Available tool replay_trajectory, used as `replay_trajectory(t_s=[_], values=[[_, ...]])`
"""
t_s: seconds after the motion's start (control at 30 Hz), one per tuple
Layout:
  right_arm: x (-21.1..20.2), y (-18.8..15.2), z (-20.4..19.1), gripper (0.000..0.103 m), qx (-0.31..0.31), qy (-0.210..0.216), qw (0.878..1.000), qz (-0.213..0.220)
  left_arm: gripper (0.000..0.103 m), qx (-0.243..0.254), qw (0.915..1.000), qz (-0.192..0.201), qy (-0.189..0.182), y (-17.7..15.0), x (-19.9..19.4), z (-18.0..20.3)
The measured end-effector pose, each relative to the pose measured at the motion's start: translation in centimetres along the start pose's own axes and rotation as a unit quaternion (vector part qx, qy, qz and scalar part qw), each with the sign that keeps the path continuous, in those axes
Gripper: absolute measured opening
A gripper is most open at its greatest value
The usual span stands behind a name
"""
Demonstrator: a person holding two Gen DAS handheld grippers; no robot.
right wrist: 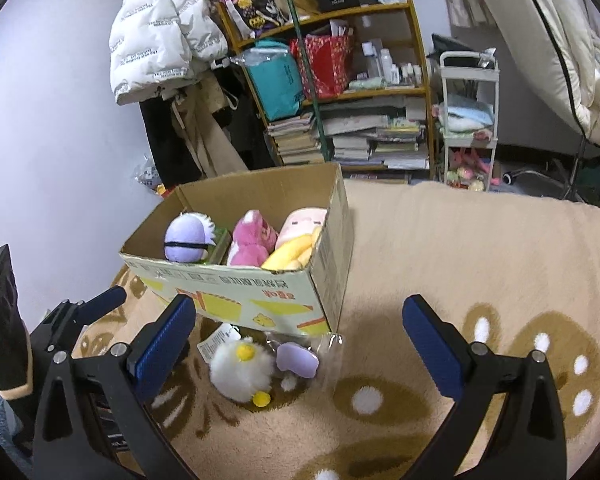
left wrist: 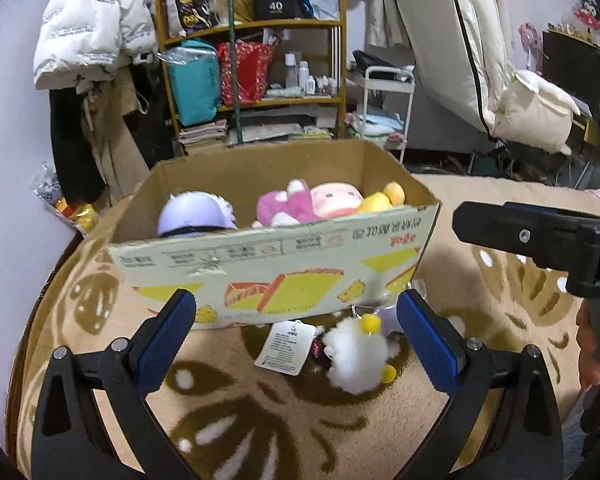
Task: Organize soft objects
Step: 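Grasp the white fluffy chick with the left tool while the right grasps the clear lavender packet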
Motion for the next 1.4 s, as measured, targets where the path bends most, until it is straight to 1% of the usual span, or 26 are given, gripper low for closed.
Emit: replay_trajectory(t_s=[0.17,0.33,0.7,0.8,0.87,1.0,1.1,1.13,1.17,1.2,1.23,1.27,1.4], values=[[1.4,-0.5,0.6,0.103,0.003,0.003,1.000,-0.020,0.100,0.010,0.9998,-0.015,-0.004,-0.8,1.6,0.7],[2.7,-1.3,0.9,0.103,0.006,0.004,0.999,-0.042,0.100,0.020,0.9992,-0.028,-0.018,-1.5,2.9,1.4],[5.4,-2.5,1.3,0.103,0.018,0.001,0.996,-0.085,0.100,0.036,0.9970,-0.064,-0.026,-3.3,5.3,2.4],[6.1,-2.9,1.5,0.103,0.022,0.001,0.995,-0.096,0.100,0.041,0.9954,-0.077,-0.040,-3.8,5.9,2.8],[6.6,-3.1,1.5,0.103,0.024,0.000,0.994,-0.103,0.100,0.042,0.9947,-0.084,-0.042,-4.1,6.2,2.9],[7.5,-3.9,1.3,0.103,0.025,0.001,0.993,-0.118,0.098,0.048,0.9943,-0.085,-0.041,-4.4,6.6,2.9],[8.1,-4.2,1.0,0.103,0.021,0.001,0.992,-0.126,0.086,0.048,0.9940,-0.088,-0.044,-4.7,6.8,2.9],[8.3,-4.3,0.9,0.103,0.022,0.003,0.992,-0.128,0.080,0.048,0.9937,-0.091,-0.045,-4.8,6.8,2.9],[8.4,-4.4,1.0,0.103,0.023,0.004,0.991,-0.130,0.072,0.050,0.9933,-0.094,-0.046,-4.9,6.8,2.8],[8.5,-4.4,1.0,0.103,0.024,0.003,0.991,-0.132,0.067,0.053,0.9925,-0.100,-0.046,-5.1,6.9,2.8],[8.6,-4.5,1.0,0.103,0.024,0.001,0.991,-0.135,0.056,0.056,0.9915,-0.107,-0.047,-5.2,7.2,2.8],[8.8,-4.7,1.1,0.103,0.024,-0.002,0.990,-0.138,0.049,0.059,0.9901,-0.118,-0.049,-5.5,7.4,2.8],[9.2,-5.0,1.2,0.103,0.034,0.006,0.989,-0.146,0.043,0.059,0.9893,-0.126,-0.045,-5.9,7.6,2.3]])
Point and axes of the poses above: each gripper's, at about its wrist camera, not at the fingertips, and x roughly the way its jaws point, z to its right, y to its top, the point moved 7 cm from there along x, roughly the way its jaws point, and after that the axes turned 1 degree about z, right-handed, at the moved point
